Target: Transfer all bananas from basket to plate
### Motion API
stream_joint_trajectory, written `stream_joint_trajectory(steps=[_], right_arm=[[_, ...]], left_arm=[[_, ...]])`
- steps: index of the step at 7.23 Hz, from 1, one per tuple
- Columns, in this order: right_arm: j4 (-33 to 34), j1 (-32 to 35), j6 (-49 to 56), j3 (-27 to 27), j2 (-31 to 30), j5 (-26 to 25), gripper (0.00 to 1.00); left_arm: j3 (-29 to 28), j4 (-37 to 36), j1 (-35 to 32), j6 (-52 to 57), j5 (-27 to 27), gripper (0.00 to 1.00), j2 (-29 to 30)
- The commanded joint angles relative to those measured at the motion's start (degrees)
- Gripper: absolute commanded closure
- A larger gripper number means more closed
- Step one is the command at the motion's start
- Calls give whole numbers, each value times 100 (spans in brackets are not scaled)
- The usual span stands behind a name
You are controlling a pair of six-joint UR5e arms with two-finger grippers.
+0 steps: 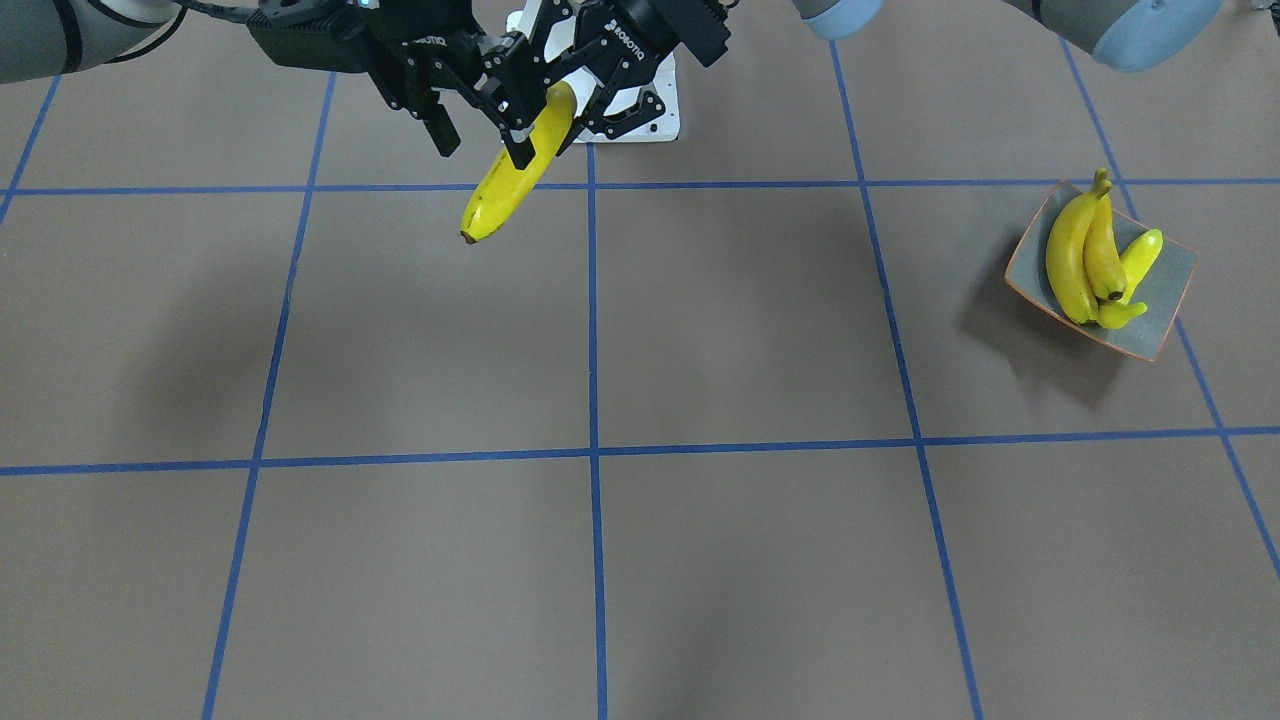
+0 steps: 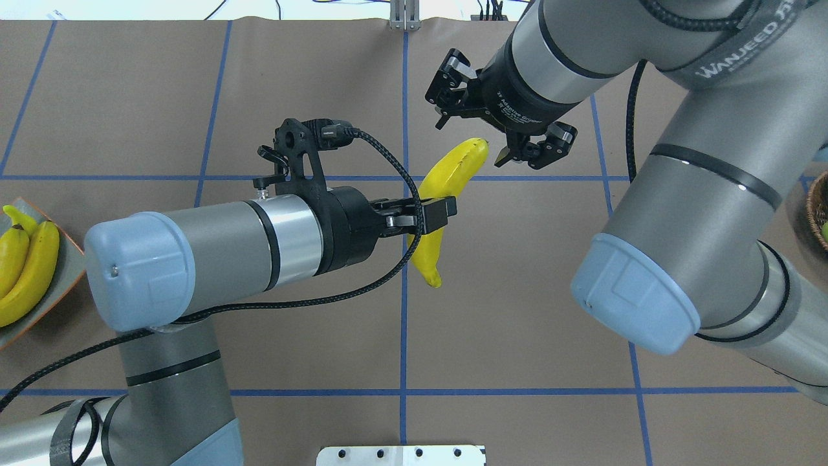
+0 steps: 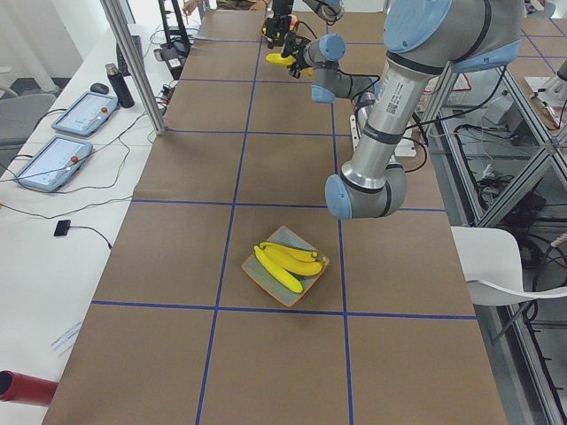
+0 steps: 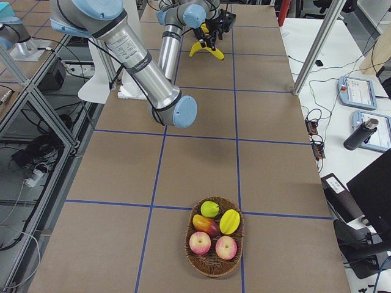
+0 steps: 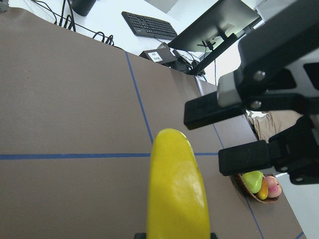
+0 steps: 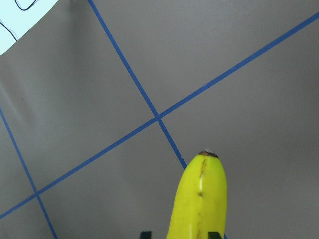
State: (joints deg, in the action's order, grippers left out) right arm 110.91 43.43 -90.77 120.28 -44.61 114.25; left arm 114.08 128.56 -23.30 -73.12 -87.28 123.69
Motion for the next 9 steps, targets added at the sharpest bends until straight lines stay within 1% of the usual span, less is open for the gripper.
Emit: stream_joint_trajectory(steps=[1, 3, 4, 5, 6, 7, 8, 9], right_arm=[[1, 374, 1116, 93, -467, 35, 0], [-17, 910, 2644, -12, -1081, 106, 0], [-43, 1226, 3435, -196, -1311, 132, 0], [-52, 1551, 4217, -459, -1426, 176, 0], [-52, 1868, 4956, -679, -1532, 272, 0], [-61, 2202, 5747, -794, -1750, 447, 0], [-78, 2527, 6555, -830, -2040, 527, 0], [-383, 2826, 7085, -1022, -2295, 719, 0]], left_arm=[[0, -33, -25, -18, -17, 100, -46], [17, -138, -78, -62, -79, 100, -265], [96, -208, -113, -132, -114, 100, -527], [105, -287, -244, -132, -419, 100, -721], [253, -662, -463, -132, -822, 100, -845], [525, -1153, -709, -71, -1148, 100, -1038], [727, -1445, -998, -45, -1456, 100, -1336], [834, -1457, -1393, 278, -1920, 100, -1730]])
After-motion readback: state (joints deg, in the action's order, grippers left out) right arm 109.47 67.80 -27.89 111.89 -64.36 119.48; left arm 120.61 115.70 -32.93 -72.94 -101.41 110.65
